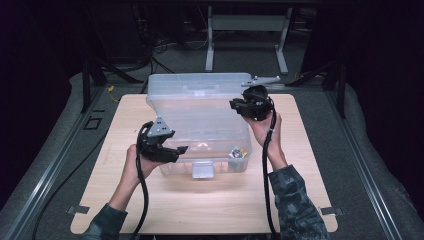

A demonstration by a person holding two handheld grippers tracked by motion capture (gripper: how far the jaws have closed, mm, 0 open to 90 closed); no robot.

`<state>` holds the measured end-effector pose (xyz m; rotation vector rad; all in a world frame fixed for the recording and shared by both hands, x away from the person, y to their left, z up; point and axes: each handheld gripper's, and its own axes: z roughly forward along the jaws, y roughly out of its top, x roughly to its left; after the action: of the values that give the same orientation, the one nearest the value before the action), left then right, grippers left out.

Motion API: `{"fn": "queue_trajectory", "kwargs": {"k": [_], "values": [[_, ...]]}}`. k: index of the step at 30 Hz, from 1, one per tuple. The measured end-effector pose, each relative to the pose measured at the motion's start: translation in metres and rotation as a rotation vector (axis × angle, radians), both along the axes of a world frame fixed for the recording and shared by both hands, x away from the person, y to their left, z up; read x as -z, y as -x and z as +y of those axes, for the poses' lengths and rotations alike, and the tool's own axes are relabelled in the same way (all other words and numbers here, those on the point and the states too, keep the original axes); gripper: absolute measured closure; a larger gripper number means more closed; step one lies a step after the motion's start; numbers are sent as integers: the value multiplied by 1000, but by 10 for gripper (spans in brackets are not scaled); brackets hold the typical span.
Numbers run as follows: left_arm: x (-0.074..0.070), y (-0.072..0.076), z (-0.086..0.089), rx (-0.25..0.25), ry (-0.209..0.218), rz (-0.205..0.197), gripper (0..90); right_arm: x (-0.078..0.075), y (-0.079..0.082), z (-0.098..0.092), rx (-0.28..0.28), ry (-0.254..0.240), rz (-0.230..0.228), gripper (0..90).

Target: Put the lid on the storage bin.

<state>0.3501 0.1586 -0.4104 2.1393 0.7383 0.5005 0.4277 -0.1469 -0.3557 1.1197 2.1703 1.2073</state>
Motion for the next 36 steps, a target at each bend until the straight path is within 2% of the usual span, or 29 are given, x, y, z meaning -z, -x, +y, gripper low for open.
{"fn": "queue_trajectory", "kwargs": {"k": [3, 5, 6, 8, 11, 12, 13, 14, 15, 16, 17, 24, 28, 36], "values": [[-3, 8, 10, -19, 3, -3, 212, 4, 6, -1, -6, 7, 7, 807], [-5, 16, 18, -32, 5, -12, 191, 8, 9, -3, -22, -13, 18, 807], [-6, 19, 21, -37, 7, -16, 180, 10, 11, -3, -11, 3, 21, 808], [-6, 23, 28, -41, 20, -29, 169, 13, 15, -4, -27, -10, 26, 808], [-3, 25, 38, -73, 22, -33, 154, 17, 22, -5, -14, 12, 23, 808], [-1, 25, 42, -79, 17, -29, 153, 19, 24, -6, -27, -2, 23, 808], [1, 25, 45, -89, 13, -21, 153, 19, 27, -6, 2, 29, 22, 808], [4, 25, 48, -94, 8, -20, 153, 22, 27, -8, -71, -36, 33, 809], [7, 25, 50, -103, 10, -14, 152, 24, 29, -9, -59, -24, 32, 810], [10, 25, 53, -113, -2, -7, 153, 24, 33, -7, 1, 28, 26, 810], [13, 25, 56, -121, -8, -4, 151, 27, 34, -9, -36, -3, 28, 810], [27, 23, 76, -176, 6, 18, 133, 38, 46, -11, -47, -22, 40, 808], [39, 24, 81, -169, 23, 29, 122, 44, 53, -11, -61, -14, 53, 809], [58, 20, 83, -173, 6, 83, 89, 50, 66, -15, -73, -33, 62, 808]]}}
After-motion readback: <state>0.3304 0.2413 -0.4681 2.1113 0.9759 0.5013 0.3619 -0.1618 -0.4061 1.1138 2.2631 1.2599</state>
